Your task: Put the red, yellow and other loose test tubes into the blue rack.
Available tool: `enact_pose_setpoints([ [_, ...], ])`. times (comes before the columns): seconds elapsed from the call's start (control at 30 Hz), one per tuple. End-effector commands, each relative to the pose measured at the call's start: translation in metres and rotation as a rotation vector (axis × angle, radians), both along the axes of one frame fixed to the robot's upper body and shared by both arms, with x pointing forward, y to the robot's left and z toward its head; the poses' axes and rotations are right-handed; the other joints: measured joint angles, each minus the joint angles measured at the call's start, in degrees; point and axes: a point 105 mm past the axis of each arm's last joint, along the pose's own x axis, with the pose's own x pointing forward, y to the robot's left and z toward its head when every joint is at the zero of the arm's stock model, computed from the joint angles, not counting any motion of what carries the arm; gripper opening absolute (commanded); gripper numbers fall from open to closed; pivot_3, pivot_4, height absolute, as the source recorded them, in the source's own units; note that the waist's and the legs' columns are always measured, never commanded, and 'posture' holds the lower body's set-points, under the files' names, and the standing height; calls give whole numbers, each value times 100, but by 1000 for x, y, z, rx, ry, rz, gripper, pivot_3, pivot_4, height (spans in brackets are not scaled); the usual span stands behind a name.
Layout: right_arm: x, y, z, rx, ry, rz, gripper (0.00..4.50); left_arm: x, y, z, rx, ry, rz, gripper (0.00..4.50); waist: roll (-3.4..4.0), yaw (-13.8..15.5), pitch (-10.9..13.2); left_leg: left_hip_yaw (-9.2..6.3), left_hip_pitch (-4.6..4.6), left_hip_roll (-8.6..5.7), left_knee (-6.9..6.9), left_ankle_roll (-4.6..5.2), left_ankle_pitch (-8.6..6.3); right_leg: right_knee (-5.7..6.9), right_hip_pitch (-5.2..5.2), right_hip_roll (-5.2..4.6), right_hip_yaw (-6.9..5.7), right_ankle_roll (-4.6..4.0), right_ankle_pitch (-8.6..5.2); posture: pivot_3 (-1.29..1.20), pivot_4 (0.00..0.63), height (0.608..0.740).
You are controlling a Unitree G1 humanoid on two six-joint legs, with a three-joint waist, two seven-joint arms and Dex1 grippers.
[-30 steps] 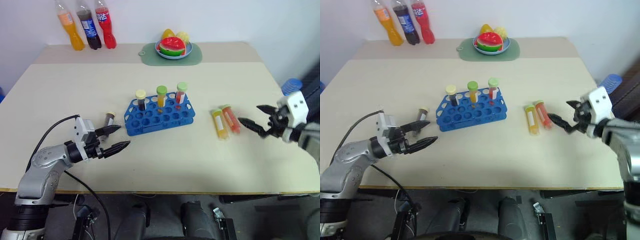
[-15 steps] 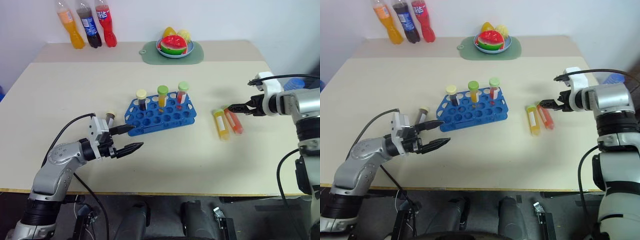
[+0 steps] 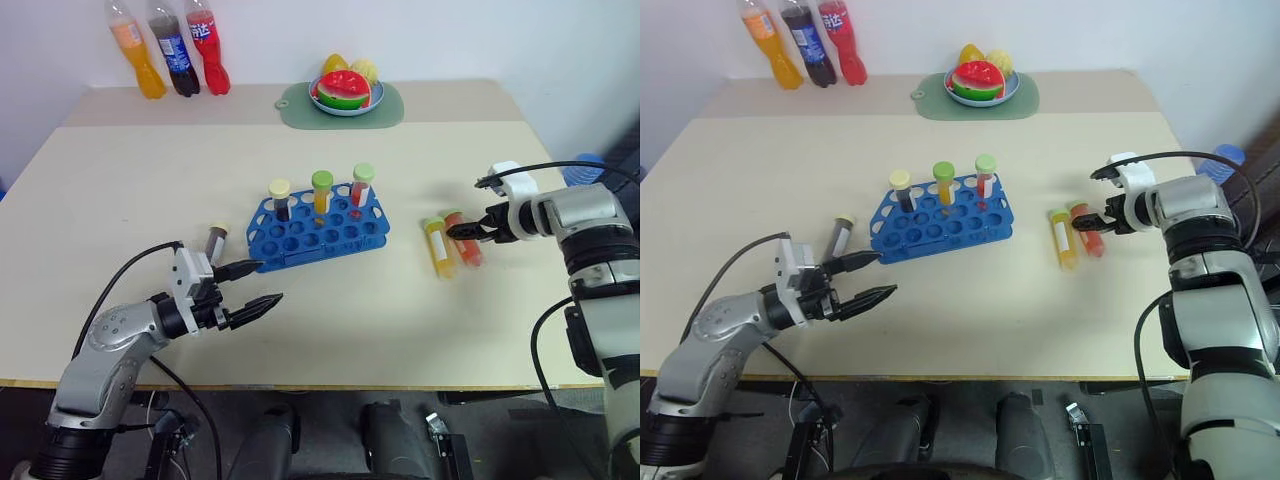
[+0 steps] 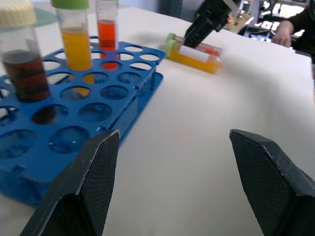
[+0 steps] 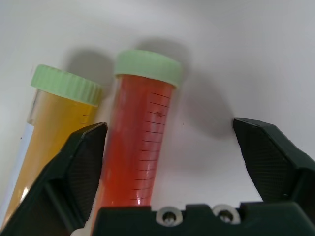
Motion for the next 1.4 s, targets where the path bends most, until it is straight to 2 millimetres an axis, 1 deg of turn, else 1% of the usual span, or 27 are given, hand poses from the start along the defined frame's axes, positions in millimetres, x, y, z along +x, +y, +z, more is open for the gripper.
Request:
enact_pose_setpoints([
  [0.03,2,1,-3,-29,6,16,2613,-2,0,9,-2,-35,2,3759,-2,0,-1,0,0,-1,1,0,0,0,0,1,0,0,0,0,150,740],
  [0.1,2,-2,-3,-46,2,16,1697,-2,0,10,-5,-33,1,3759,-2,-5,-1,0,1,-1,0,0,0,1,1,1,0,0,0,0,150,740],
  [0.13,1,-5,-2,-62,-5,16,1154,-2,0,10,-6,-31,1,3759,-2,-9,-1,0,2,-2,0,0,0,1,1,2,0,0,0,0,150,740],
  [0.17,1,-7,-1,-73,-9,16,841,-2,0,10,-7,-30,0,3759,-1,-10,-2,0,2,-2,0,0,0,1,1,3,0,0,0,0,150,740],
  [0.23,2,-14,2,-98,-29,10,790,-1,-1,9,-10,-29,-1,3759,-1,-5,-2,0,3,-1,0,0,0,2,1,4,0,-1,1,0,150,740],
  [0.27,5,-20,8,-136,-88,17,790,0,-1,9,-11,-29,-1,3759,-1,-3,-2,0,2,-1,0,0,0,2,1,3,0,-1,1,0,150,740],
  [0.33,11,-23,23,-143,-206,23,790,1,-1,9,-13,-29,-2,3759,0,7,-1,1,2,-2,1,-1,0,2,1,3,0,-1,1,0,150,740],
  [0.4,19,-10,51,-47,-393,76,790,2,-2,9,-19,-31,-3,3759,1,12,-1,2,1,-3,1,-1,0,1,1,1,0,-1,1,0,150,740],
  [0.43,19,2,67,-7,-513,156,790,3,-3,9,-20,-32,-2,3759,1,12,0,2,-1,-3,1,-1,1,1,0,1,1,-1,1,0,150,740],
  [0.47,15,14,80,47,-611,228,790,3,-3,8,-21,-33,-2,3759,2,11,0,2,0,-3,-2,-1,1,1,-1,2,1,-1,2,0,150,740],
  [0.5,8,28,88,125,-678,299,790,4,-3,8,-21,-33,0,3759,1,11,0,2,-1,-2,0,-1,0,2,-1,3,1,-1,1,0,150,740],
  [0.57,-10,51,96,229,-752,397,790,6,-2,8,-19,-39,7,3759,2,-14,0,3,4,3,-4,0,0,2,-1,10,1,0,2,0,150,740],
  [0.67,-38,89,94,303,-864,503,790,9,-1,8,-33,-45,19,3759,2,-5,-2,-4,4,12,-2,0,0,7,0,18,0,-1,2,0,150,740],
  [0.73,-49,107,92,348,-937,523,790,10,-1,8,-47,-43,24,3759,2,5,-2,-8,5,15,5,-1,0,16,-2,16,4,-1,2,0,150,740],
  [0.77,-53,119,87,374,-962,538,790,10,-2,7,-56,-42,29,3759,2,11,-2,-12,6,15,7,-2,1,20,-2,12,5,-1,2,0,150,740],
  [0.8,-56,128,83,390,-983,549,790,10,-2,7,-61,-41,33,3759,2,12,-2,-14,7,14,9,-3,2,24,-1,9,6,-1,2,0,150,740],
  [0.87,-53,145,75,410,-1028,523,790,11,-1,6,-63,-39,38,3759,2,3,-2,-14,13,13,11,-4,2,30,0,8,10,-2,2,0,150,740],
  [0.9,-51,154,75,443,-1058,504,790,11,-1,6,-66,-37,42,3759,2,-1,-2,-13,18,12,11,-5,3,35,1,8,12,-2,2,0,150,740],
  [1.03,-48,178,76,509,-1119,478,790,11,1,7,-78,-33,54,3759,2,0,-2,-13,25,13,6,-10,6,56,-6,9,13,-4,1,0,150,740],
  [1.1,-45,187,71,556,-1112,459,790,12,3,7,-67,-40,67,3759,2,-1,-2,-11,25,12,6,-12,7,58,-10,6,13,-4,1,0,150,740],
  [1.17,-41,191,61,555,-1102,454,790,11,5,8,-76,-43,77,3759,2,-4,-2,-11,26,12,6,-13,7,61,-12,6,13,-4,1,0,150,740],
  [1.4,-28,194,31,523,-1080,399,790,7,5,12,-89,-52,98,3759,3,-10,-4,-7,29,12,5,-14,8,67,-15,6,13,-5,1,0,150,740],
])
